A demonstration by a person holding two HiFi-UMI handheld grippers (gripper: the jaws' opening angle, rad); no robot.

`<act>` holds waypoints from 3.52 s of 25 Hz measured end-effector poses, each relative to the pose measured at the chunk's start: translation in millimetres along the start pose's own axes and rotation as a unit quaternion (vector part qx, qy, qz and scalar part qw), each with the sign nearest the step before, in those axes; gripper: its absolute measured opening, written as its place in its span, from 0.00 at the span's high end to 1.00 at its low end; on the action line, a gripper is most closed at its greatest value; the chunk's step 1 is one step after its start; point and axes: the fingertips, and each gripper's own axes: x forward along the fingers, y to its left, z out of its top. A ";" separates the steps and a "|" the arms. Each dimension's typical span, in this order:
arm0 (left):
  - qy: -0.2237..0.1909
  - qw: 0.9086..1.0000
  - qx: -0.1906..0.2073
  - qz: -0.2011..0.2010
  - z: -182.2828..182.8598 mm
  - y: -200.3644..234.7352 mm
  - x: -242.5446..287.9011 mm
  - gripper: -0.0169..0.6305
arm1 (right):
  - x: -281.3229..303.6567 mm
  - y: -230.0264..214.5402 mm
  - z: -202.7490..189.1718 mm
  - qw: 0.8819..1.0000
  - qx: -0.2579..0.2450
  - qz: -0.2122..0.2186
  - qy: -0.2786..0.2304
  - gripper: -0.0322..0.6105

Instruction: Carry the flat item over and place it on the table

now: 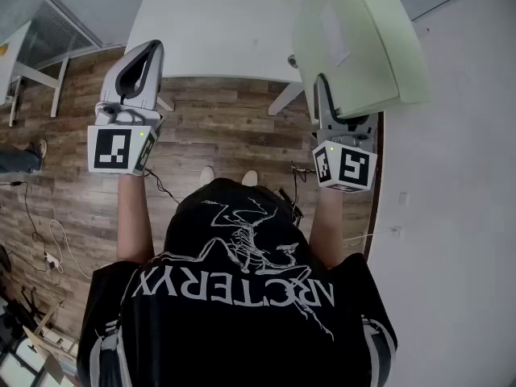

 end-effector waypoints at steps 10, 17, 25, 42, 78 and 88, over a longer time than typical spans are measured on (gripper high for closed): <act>-0.010 1.000 0.008 -0.008 2.5 -1.8 1.8 0.96 | 1.3 1.5 6.2 1.000 0.007 -0.001 -0.011 0.52; -0.002 1.000 0.005 -0.014 0.2 -4.0 3.8 0.96 | 2.0 0.9 2.8 1.000 0.006 -0.006 -0.007 0.52; 0.014 1.000 0.003 -0.018 -3.0 -19.0 6.1 0.96 | -5.0 -8.4 -1.0 1.000 0.009 -0.010 -0.005 0.52; 0.027 0.999 0.014 -0.010 -3.4 -33.5 14.7 0.96 | -6.6 -22.7 -5.3 1.000 0.015 0.002 -0.008 0.52; 0.040 0.998 -0.019 -0.041 -94.3 77.4 209.2 0.96 | 250.2 -31.3 -61.9 0.999 0.029 0.003 0.017 0.52; 0.066 0.995 -0.044 -0.053 -122.4 106.1 254.1 0.96 | 303.7 -29.3 -86.2 0.999 0.034 -0.010 0.037 0.52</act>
